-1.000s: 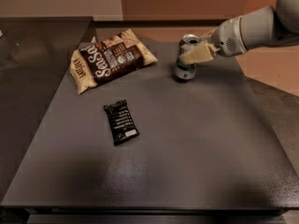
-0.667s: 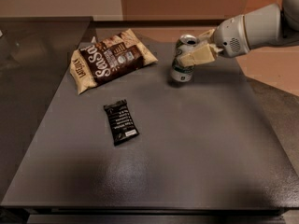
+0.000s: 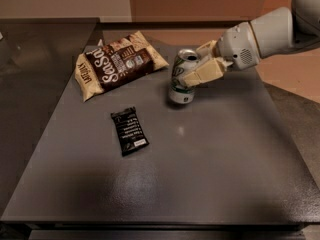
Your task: Move 7up can near rxbar chocolate
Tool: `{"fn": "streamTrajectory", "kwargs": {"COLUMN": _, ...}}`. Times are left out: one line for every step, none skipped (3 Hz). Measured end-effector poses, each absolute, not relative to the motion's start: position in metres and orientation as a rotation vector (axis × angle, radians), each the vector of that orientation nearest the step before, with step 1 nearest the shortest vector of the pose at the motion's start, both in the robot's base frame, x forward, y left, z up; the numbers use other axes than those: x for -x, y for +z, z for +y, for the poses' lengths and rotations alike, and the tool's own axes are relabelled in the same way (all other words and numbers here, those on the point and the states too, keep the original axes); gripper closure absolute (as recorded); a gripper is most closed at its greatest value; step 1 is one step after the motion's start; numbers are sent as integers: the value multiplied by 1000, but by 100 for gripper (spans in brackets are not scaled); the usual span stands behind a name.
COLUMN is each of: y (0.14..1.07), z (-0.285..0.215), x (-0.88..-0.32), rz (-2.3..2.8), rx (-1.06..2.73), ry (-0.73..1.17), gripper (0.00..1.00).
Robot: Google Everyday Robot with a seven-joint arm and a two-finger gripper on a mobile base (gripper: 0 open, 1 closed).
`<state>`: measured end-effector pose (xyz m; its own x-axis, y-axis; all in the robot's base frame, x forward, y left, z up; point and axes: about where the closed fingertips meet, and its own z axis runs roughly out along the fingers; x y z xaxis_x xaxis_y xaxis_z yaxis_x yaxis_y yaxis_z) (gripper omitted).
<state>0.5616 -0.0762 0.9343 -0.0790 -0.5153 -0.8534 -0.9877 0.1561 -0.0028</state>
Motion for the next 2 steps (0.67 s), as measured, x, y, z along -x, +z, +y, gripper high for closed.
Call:
{"fn": "streamTrajectory", "kwargs": {"y": 924, "z": -62, "x": -538, "rz": 1671, "rx": 1553, "ry": 851, "gripper": 100}}
{"fn": "streamTrajectory", "kwargs": {"y": 918, "z": -46, "x": -519, "rz": 1635, "rx": 1633, "ry": 874, "gripper": 100}}
